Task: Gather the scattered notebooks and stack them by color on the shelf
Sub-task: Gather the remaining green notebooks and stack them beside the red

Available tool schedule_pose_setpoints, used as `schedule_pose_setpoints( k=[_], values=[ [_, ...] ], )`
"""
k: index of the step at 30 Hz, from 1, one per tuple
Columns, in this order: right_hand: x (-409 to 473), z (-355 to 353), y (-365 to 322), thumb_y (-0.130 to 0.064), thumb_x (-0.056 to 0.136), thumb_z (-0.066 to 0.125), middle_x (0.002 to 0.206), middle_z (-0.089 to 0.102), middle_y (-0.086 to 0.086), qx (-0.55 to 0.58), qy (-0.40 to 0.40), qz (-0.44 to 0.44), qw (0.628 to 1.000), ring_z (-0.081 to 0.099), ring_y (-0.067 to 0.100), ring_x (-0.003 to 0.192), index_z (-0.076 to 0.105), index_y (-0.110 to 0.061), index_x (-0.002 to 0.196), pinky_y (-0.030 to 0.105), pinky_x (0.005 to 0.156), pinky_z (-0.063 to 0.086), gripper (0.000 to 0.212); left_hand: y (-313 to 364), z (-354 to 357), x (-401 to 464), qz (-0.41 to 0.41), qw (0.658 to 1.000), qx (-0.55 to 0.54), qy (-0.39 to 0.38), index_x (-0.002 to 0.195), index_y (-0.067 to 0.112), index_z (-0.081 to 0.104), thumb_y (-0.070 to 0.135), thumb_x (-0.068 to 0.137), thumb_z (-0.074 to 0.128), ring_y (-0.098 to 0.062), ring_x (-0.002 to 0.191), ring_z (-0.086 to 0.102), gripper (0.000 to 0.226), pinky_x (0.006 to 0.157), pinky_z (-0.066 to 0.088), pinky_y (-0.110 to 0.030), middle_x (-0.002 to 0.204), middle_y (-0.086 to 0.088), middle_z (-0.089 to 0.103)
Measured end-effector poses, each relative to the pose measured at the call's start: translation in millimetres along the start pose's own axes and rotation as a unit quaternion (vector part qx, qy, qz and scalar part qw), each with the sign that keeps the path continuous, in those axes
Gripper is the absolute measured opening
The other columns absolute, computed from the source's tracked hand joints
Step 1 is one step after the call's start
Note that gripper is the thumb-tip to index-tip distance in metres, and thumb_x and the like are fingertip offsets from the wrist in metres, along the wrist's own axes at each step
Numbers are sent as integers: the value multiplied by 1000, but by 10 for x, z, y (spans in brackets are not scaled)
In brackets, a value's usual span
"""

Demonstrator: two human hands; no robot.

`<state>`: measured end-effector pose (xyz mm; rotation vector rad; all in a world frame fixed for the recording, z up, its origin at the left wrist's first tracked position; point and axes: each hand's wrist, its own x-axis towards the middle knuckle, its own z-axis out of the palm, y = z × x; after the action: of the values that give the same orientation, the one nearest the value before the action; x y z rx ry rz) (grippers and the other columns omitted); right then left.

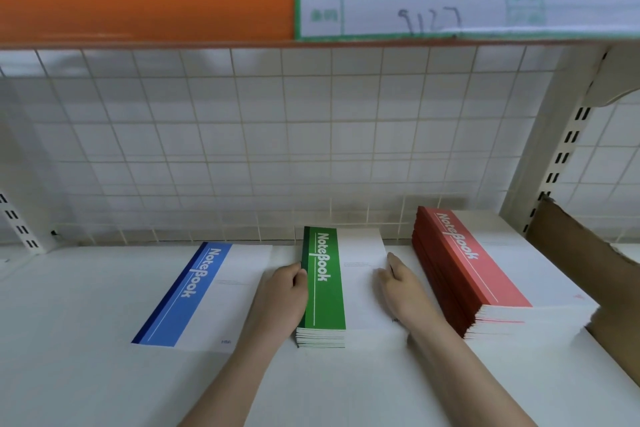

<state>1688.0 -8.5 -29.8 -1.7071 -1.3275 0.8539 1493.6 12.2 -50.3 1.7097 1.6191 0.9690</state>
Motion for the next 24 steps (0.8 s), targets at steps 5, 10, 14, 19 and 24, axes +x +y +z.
schedule_pose_setpoints(
  k=[5, 10, 14, 19, 24],
  values=[
    [39, 13, 13, -6, 95, 36, 92, 57, -6, 40, -13, 5, 999, 55, 8, 74, 50, -26, 96, 15, 41, 41, 25, 2, 11, -4, 5, 1000, 18, 8, 69, 18, 49, 27, 90, 33, -20, 55, 55, 28, 54, 40, -31, 61, -2, 59],
    [10, 2, -17, -5, 93, 34, 98, 61, -1, 47, -27, 13, 998, 58, 18, 80, 53, -22, 107, 21, 50, 43, 29, 64, 5, -50, 13, 999, 25, 18, 70, 9, 51, 17, 95, 34, -30, 61, 57, 31, 55, 39, -31, 67, -9, 61],
    [-6, 0, -33, -3, 93, 33, 99, 62, 6, 60, -29, 20, 998, 56, 20, 79, 54, -19, 105, 22, 53, 41, 28, 158, 8, -100, 22, 999, 29, 24, 78, -3, 53, 10, 97, 34, -24, 59, 46, 30, 55, 32, -29, 72, -16, 59],
    [2, 7, -14, -8, 95, 38, 104, 61, 9, 50, -32, 16, 998, 57, 23, 85, 51, -10, 119, 26, 57, 41, 27, 153, -24, -105, 20, 999, 36, 16, 82, 2, 58, 15, 98, 33, -28, 68, 59, 33, 61, 46, -38, 78, -12, 65],
    [17, -13, -8, -22, 97, 46, 135, 50, 12, -12, -43, 12, 999, 55, 21, 102, 32, -9, 144, 22, 59, 45, 50, 140, -72, -86, 10, 1000, 13, -2, 77, 11, 59, 25, 101, 33, -18, 73, 61, 38, 70, 50, -36, 78, -5, 66]
  ],
)
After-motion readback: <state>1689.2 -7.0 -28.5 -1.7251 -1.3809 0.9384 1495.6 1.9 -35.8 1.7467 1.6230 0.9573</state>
